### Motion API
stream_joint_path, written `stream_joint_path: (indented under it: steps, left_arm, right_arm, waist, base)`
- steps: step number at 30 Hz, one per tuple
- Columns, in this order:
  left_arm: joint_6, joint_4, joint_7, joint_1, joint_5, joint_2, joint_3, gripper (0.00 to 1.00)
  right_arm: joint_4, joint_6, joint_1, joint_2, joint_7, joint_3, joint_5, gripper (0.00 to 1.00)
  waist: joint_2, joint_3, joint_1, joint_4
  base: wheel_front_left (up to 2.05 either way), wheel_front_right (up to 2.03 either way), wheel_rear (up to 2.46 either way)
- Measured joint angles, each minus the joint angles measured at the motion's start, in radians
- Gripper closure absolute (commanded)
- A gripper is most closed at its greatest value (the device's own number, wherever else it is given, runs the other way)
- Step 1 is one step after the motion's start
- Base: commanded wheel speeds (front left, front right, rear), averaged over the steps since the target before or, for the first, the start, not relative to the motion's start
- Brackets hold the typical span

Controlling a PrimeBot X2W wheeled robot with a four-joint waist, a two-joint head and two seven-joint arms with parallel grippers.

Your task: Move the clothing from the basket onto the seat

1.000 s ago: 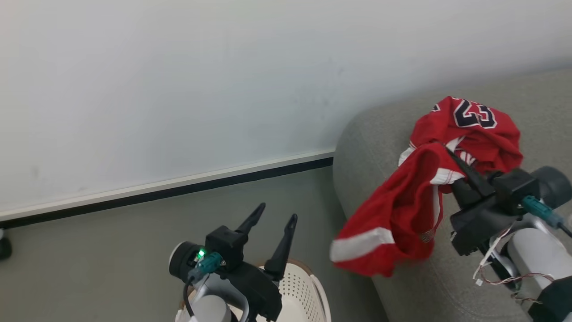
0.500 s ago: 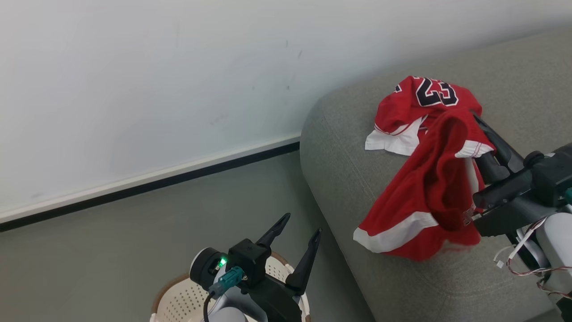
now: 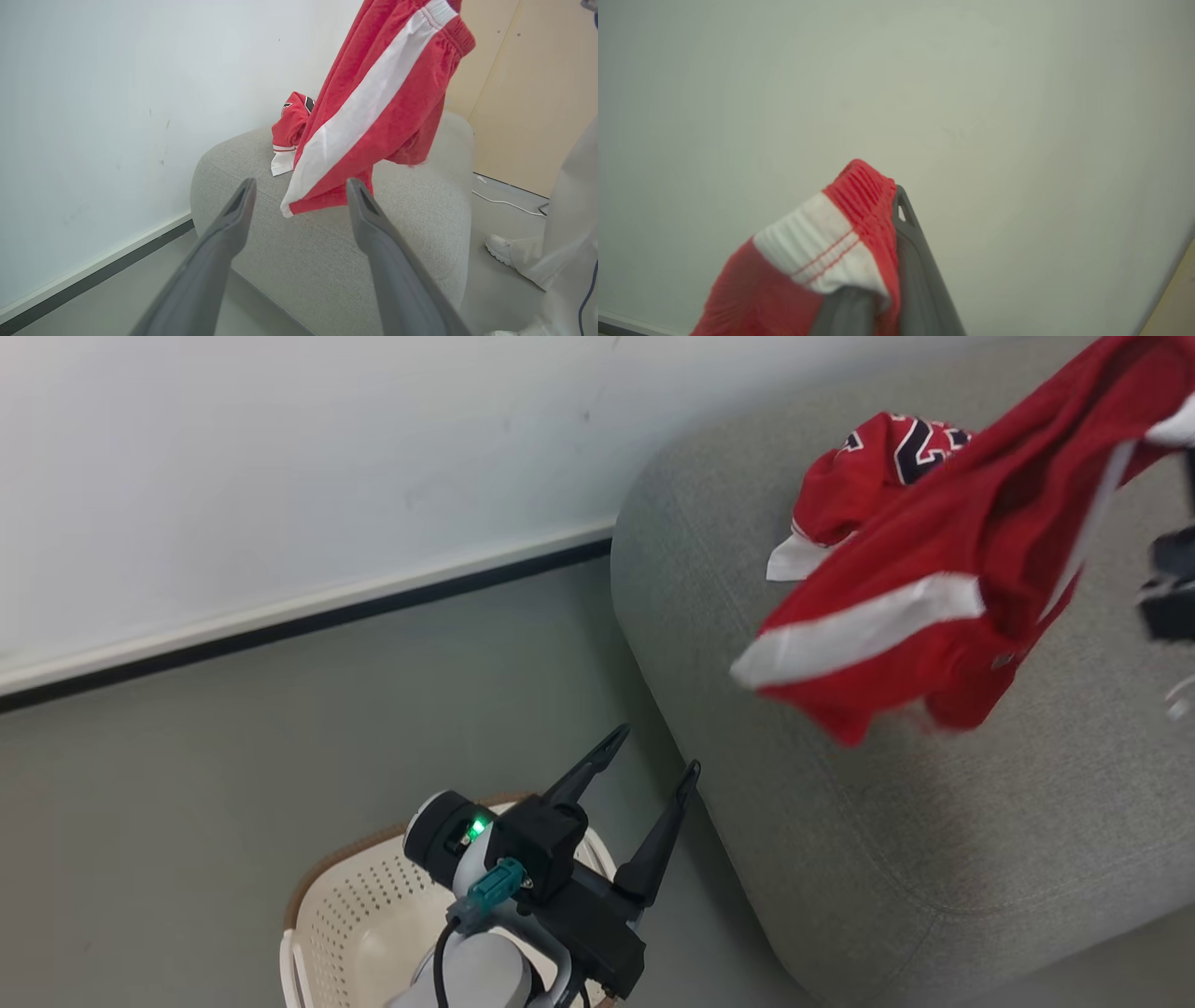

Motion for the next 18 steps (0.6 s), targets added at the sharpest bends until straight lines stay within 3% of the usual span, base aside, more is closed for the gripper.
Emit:
stream_joint_path:
  steps: [6,18]
  left_arm:
    - [0.000,-0.037,0.008,-0.041,0.025,0.019,-0.001,0.00]
    - [0.000,-0.133,0.043,-0.122,0.071,0.058,0.001,0.00]
  right_arm:
    - [0.057,0.005,-0.141,-0.050,0.037,-0.057,0.016,1.00]
    - [0.300,0.030,-0.393,-0.123,0.119,-0.086,0.016,1.00]
  waist:
    - [0.0000,0.071,0.0000,0.014]
    - [0.0000,0.226,0.0000,0.059]
  base:
    - [0.00,0.00,0.00]
    - [0.00,0.00,0.00]
